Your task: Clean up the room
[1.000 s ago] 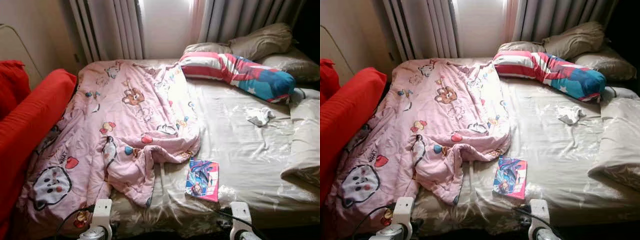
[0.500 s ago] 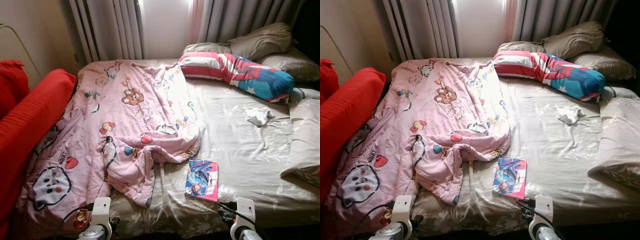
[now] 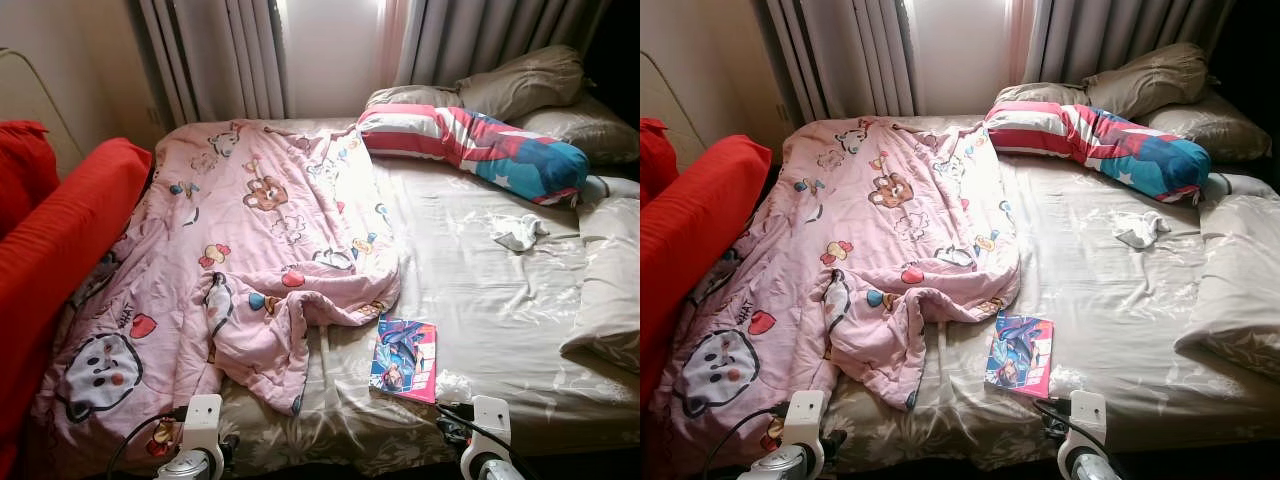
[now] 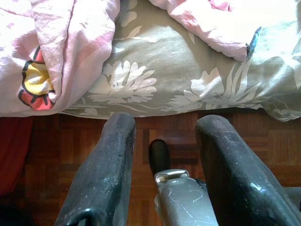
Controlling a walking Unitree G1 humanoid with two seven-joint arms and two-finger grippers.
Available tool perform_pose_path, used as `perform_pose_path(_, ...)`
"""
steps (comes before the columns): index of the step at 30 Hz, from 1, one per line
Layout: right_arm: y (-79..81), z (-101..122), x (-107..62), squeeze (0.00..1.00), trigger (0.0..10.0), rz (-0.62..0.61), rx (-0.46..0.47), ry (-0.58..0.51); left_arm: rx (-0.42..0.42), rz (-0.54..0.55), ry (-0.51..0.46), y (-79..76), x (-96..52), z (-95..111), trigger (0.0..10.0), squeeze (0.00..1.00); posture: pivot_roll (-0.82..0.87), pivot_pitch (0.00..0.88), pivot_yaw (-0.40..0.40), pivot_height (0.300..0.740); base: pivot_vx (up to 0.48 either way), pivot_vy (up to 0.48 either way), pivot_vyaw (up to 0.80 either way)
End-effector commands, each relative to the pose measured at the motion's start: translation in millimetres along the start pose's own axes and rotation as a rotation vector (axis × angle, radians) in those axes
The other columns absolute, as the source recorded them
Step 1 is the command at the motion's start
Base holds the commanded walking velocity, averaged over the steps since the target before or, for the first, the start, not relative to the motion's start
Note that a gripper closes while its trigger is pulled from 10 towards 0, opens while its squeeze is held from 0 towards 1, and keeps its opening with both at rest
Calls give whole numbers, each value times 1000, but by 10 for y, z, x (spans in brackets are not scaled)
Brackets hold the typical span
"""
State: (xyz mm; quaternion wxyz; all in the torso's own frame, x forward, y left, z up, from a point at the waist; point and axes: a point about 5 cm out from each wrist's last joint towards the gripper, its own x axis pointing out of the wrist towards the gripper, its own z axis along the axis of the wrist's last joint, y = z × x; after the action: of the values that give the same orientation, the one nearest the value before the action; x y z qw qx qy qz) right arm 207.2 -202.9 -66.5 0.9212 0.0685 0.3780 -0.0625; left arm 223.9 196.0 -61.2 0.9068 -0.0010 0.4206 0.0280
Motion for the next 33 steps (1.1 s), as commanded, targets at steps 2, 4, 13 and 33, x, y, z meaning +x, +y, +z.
perform_pose_path(2,7,-24,-7,0,10000,-4,9,-4,-7,4,3,4,-4,-25,10000,0,-44,0,6,740,0,0,0)
perform_pose_path(4,8,-24,-8,0,10000,-3,8,-5,-6,4,3,6,-4,-27,10000,0,-45,0,8,740,244,0,0)
perform_pose_path(13,15,-27,-10,0,10000,0,4,-11,0,1,1,11,-6,-30,10000,0,-47,0,12,740,264,0,0)
perform_pose_path(33,26,43,-18,0,10000,18,0,-94,-74,12,-102,11,-16,37,10000,0,-46,3,14,740,129,0,0)
